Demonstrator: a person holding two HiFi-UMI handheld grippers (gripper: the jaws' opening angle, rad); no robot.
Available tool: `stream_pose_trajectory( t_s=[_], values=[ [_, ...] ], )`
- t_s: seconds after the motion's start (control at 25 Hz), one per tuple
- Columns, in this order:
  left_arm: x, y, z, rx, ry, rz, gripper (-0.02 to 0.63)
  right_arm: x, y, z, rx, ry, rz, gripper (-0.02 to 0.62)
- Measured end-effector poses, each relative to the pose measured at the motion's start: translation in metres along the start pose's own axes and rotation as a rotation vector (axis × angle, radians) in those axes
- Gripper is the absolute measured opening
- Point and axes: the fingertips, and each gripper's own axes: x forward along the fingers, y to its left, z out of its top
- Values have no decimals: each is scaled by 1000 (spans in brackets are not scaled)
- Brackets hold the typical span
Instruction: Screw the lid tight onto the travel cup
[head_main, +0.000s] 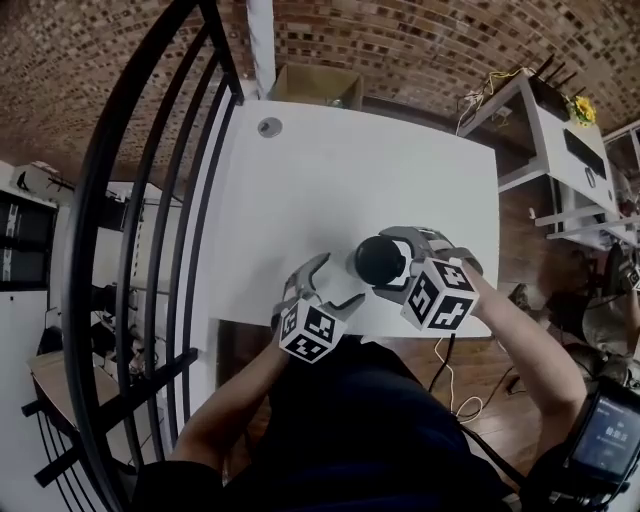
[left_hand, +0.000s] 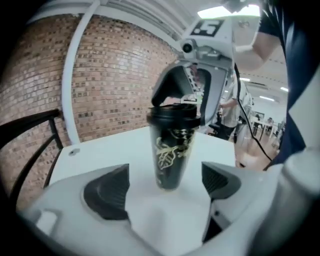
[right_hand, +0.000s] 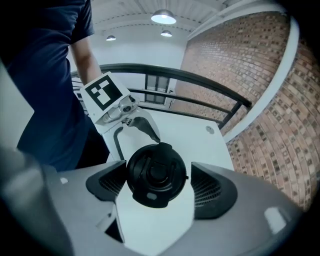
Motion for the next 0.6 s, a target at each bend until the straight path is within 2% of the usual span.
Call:
stream_pose_trajectory(
  t_s=[0.08,0.16,0.24,0.28,0.32,0.4,0.48,0.52,0.6],
  values=[
    [-22,17,-9,-98,-7,61,449,-17,-7,0,42,-76,-62,407],
    [-47,37,-6,-198,-50,147,414,-42,-17,2,131,-191,-136,403],
    [-77,54,18,-267,-145,236,389,-73,-31,3,311,-368,-213,371],
    [-91,59,36,-279,-203,269,353,-89,-39,-2,434,-463,-257,325],
    [-102,60,55,-276,-260,289,317,-105,-47,-11,571,-549,-304,249],
    [-119,53,94,-248,-352,299,195,-128,-57,-34,844,-692,-374,16],
    [-128,38,127,-218,-409,272,44,-142,-56,-53,1020,-801,-403,11],
    [-129,29,139,-204,-427,248,6,-147,-53,-59,1064,-849,-419,11],
    [-127,14,153,-169,-429,207,6,-157,-44,-65,1097,-926,-463,11]
  ],
)
